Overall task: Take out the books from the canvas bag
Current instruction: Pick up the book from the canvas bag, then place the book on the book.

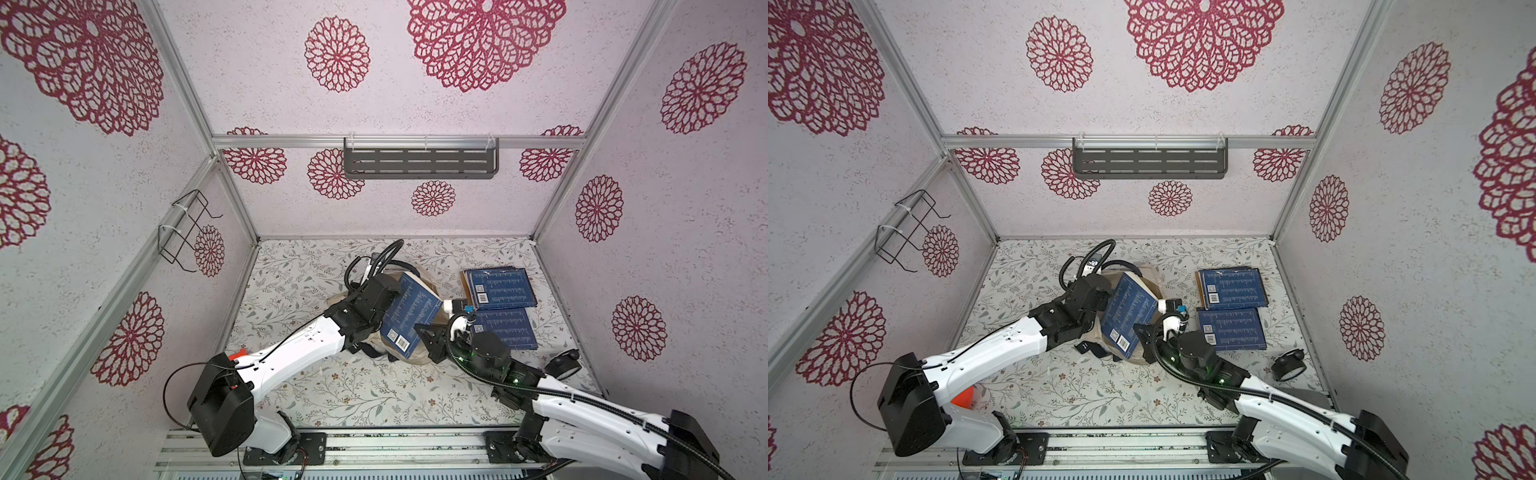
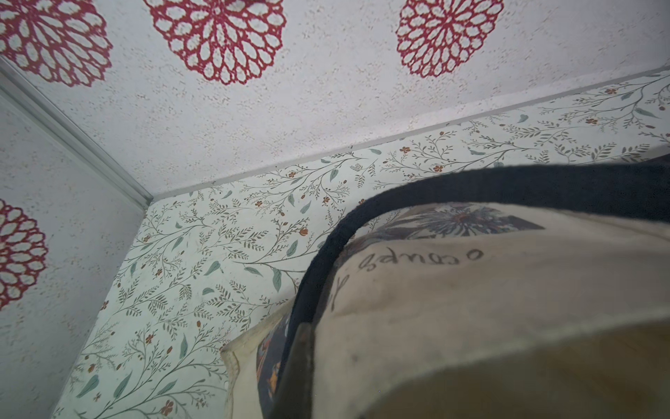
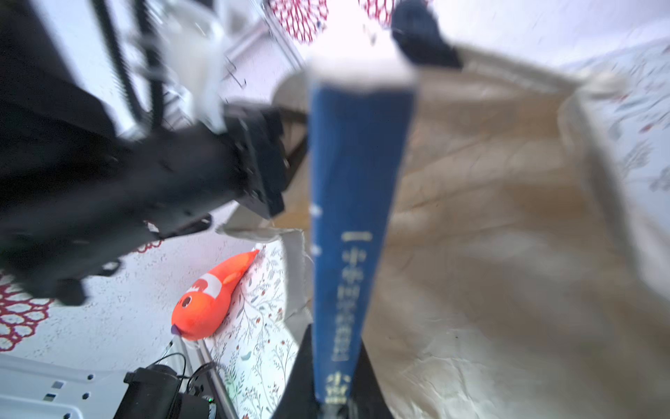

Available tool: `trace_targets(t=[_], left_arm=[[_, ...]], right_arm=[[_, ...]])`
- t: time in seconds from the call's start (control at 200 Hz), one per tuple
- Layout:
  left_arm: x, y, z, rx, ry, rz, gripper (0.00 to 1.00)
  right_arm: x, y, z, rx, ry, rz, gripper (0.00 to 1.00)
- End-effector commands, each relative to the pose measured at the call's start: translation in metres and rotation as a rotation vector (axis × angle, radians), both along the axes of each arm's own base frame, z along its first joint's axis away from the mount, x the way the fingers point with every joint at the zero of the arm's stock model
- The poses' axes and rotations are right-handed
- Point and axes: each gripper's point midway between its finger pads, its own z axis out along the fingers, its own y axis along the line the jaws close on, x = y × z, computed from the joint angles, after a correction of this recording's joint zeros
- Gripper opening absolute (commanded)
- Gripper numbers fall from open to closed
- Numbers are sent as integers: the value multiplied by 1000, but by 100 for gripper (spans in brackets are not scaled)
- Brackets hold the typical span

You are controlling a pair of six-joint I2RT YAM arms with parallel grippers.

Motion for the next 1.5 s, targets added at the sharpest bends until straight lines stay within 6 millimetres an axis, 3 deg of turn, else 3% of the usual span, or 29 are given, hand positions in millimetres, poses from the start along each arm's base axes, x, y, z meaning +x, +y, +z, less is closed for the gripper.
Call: trace_targets(t=[0.0, 0.36, 0.465, 0.58, 0.816, 1.026, 1.276, 1.496], left_arm=[[3, 6, -2, -25, 16, 32, 0], [2, 7, 1, -23, 4, 23, 0], [2, 6, 1, -21, 5, 20, 0], [1, 5, 3, -28, 3, 13, 0], [-2, 0, 11, -59, -19, -28, 0], [-6, -4, 15, -48, -34, -45, 0], [-9, -6, 18, -39, -45, -52, 0], [-9, -7, 19, -32, -52, -55, 0]], right_arm=[[12, -32, 30, -2, -81, -136, 0], [27, -136, 61, 90, -65, -514, 0], [27, -167, 54, 106, -36, -642, 0], [28, -191, 32, 111, 38, -753, 0], [36, -206, -16, 149, 189, -811, 0], [42, -218, -40, 215, 250, -824, 0], [53, -221, -83, 288, 409, -786, 0], [52, -232, -108, 322, 484, -830, 0]])
